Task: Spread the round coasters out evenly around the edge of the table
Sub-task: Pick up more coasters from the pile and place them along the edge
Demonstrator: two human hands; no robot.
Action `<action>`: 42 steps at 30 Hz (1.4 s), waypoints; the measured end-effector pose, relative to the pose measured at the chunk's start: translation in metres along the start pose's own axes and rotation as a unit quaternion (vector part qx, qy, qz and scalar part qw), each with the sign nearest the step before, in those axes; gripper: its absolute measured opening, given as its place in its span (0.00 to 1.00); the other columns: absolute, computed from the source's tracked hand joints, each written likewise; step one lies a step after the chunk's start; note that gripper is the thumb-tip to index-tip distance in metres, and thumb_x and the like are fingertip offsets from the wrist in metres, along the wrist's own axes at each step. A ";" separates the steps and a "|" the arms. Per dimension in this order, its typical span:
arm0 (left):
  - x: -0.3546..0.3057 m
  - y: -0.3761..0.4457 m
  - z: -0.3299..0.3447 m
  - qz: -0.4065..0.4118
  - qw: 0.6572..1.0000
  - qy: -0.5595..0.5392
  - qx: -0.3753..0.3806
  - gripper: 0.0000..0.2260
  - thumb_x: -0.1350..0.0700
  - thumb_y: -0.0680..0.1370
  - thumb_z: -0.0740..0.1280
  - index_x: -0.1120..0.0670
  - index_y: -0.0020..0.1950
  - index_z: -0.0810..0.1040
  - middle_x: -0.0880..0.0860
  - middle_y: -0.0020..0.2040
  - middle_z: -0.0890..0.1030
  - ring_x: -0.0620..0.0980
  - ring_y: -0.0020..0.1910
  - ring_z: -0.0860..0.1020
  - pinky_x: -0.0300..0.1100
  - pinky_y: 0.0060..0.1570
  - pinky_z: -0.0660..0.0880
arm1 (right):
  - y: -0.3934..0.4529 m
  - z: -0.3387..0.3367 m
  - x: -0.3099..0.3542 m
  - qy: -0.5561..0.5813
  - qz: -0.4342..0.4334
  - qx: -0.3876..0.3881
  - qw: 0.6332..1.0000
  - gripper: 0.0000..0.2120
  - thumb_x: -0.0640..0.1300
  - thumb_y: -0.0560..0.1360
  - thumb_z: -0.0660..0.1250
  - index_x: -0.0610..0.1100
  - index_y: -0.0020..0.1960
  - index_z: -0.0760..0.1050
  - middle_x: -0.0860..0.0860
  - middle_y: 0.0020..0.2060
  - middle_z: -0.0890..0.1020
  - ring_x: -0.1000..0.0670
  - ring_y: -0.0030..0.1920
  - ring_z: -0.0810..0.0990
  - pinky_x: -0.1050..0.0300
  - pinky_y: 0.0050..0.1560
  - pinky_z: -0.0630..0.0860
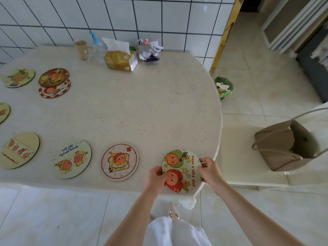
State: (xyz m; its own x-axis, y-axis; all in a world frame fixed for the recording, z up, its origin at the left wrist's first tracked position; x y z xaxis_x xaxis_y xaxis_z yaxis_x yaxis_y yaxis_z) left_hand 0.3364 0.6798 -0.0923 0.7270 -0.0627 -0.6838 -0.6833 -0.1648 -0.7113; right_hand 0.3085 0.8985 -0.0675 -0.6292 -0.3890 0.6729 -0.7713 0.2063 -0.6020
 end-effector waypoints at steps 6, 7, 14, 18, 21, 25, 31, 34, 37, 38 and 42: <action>-0.001 0.003 -0.012 0.017 0.992 0.122 -0.040 0.02 0.59 0.73 0.70 0.54 0.41 0.79 0.55 0.40 0.83 0.54 0.41 0.81 0.51 0.44 0.80 | 0.015 0.005 -0.002 -0.040 0.004 0.025 0.999 0.12 0.35 0.74 0.62 0.47 0.54 0.74 0.52 0.48 0.81 0.47 0.50 0.82 0.45 0.49 0.83; -0.001 0.002 -0.015 0.023 0.987 0.150 -0.045 0.01 0.60 0.73 0.68 0.55 0.42 0.79 0.56 0.40 0.83 0.54 0.40 0.80 0.49 0.41 0.80 | 0.016 0.005 -0.001 -0.045 0.007 0.029 0.999 0.12 0.35 0.73 0.62 0.48 0.53 0.74 0.53 0.47 0.80 0.48 0.50 0.82 0.45 0.49 0.83; -0.013 0.005 -0.052 0.061 0.968 0.234 -0.060 0.05 0.58 0.77 0.65 0.52 0.49 0.79 0.49 0.43 0.82 0.47 0.42 0.80 0.37 0.38 0.75 | 0.026 0.006 0.042 -0.195 -0.097 -0.004 0.976 0.16 0.38 0.76 0.63 0.42 0.64 0.70 0.48 0.57 0.77 0.53 0.52 0.73 0.59 0.52 0.71; -0.038 0.015 -0.088 0.083 0.966 0.229 -0.087 0.05 0.56 0.77 0.65 0.50 0.48 0.80 0.46 0.38 0.81 0.40 0.32 0.76 0.29 0.26 0.67 | 0.030 0.033 0.102 -0.188 -0.141 0.034 0.971 0.16 0.39 0.77 0.63 0.41 0.64 0.69 0.50 0.54 0.76 0.53 0.53 0.73 0.60 0.51 0.70; -0.064 0.026 -0.130 0.095 0.961 0.219 -0.138 0.05 0.55 0.75 0.65 0.47 0.41 0.79 0.44 0.34 0.79 0.41 0.33 0.76 0.33 0.29 0.68 | 0.034 0.065 0.153 -0.207 -0.177 0.071 0.960 0.16 0.41 0.78 0.61 0.41 0.65 0.69 0.53 0.50 0.74 0.53 0.53 0.72 0.61 0.50 0.67; -0.093 0.052 -0.194 0.108 0.970 0.168 -0.138 0.03 0.57 0.77 0.66 0.48 0.47 0.77 0.47 0.44 0.81 0.44 0.42 0.79 0.35 0.39 0.73 | 0.042 0.119 0.222 -0.225 -0.218 0.086 0.946 0.15 0.39 0.77 0.61 0.39 0.63 0.72 0.46 0.52 0.79 0.47 0.56 0.76 0.58 0.52 0.69; -0.146 0.116 -0.321 0.105 0.968 0.119 -0.196 0.06 0.60 0.75 0.66 0.49 0.46 0.80 0.50 0.43 0.82 0.51 0.46 0.80 0.42 0.45 0.76 | 0.068 0.228 0.331 -0.228 -0.247 0.095 0.937 0.13 0.37 0.76 0.61 0.38 0.60 0.75 0.43 0.55 0.82 0.44 0.59 0.78 0.59 0.54 0.70; -0.169 0.155 -0.381 0.092 0.967 0.100 -0.215 0.08 0.61 0.73 0.66 0.54 0.50 0.81 0.57 0.46 0.83 0.57 0.49 0.81 0.45 0.48 0.76 | 0.088 0.283 0.380 -0.230 -0.246 0.095 0.937 0.14 0.38 0.75 0.61 0.40 0.60 0.75 0.44 0.56 0.82 0.43 0.59 0.77 0.58 0.55 0.71; -0.187 0.196 -0.445 0.081 0.966 0.101 -0.223 0.11 0.59 0.73 0.67 0.54 0.55 0.80 0.56 0.50 0.82 0.57 0.50 0.80 0.42 0.45 0.73 | 0.112 0.344 0.427 -0.219 -0.225 0.112 0.943 0.14 0.39 0.75 0.61 0.42 0.58 0.76 0.46 0.52 0.81 0.44 0.54 0.79 0.60 0.47 0.70; -0.194 0.210 -0.464 0.079 0.966 0.104 -0.224 0.13 0.58 0.74 0.66 0.54 0.57 0.79 0.54 0.51 0.81 0.56 0.49 0.79 0.42 0.45 0.73 | 0.119 0.363 0.441 -0.211 -0.218 0.115 0.946 0.14 0.39 0.74 0.61 0.43 0.58 0.76 0.47 0.50 0.80 0.45 0.51 0.78 0.59 0.47 0.72; -0.216 0.259 -0.533 0.063 0.962 0.102 -0.246 0.17 0.57 0.74 0.67 0.55 0.63 0.75 0.54 0.58 0.79 0.50 0.49 0.74 0.42 0.46 0.70 | 0.150 0.428 0.487 -0.194 -0.190 0.121 0.955 0.14 0.38 0.73 0.62 0.42 0.58 0.76 0.43 0.53 0.81 0.47 0.47 0.76 0.49 0.54 0.78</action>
State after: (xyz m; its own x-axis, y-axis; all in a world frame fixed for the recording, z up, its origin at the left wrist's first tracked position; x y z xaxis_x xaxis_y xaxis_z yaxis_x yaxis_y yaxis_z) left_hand 0.0387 0.1262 -0.0425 0.6725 -0.2964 -0.6781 -0.6889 -0.5855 -0.4273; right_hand -0.0730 0.3553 -0.0140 -0.1887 -0.7069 0.6817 -0.8628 -0.2122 -0.4589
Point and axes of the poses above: each hand's wrist, its own y-axis towards the middle knuckle, its own z-axis out of the palm, x = y × z, the point moved 6 cm from there along y, towards the middle knuckle
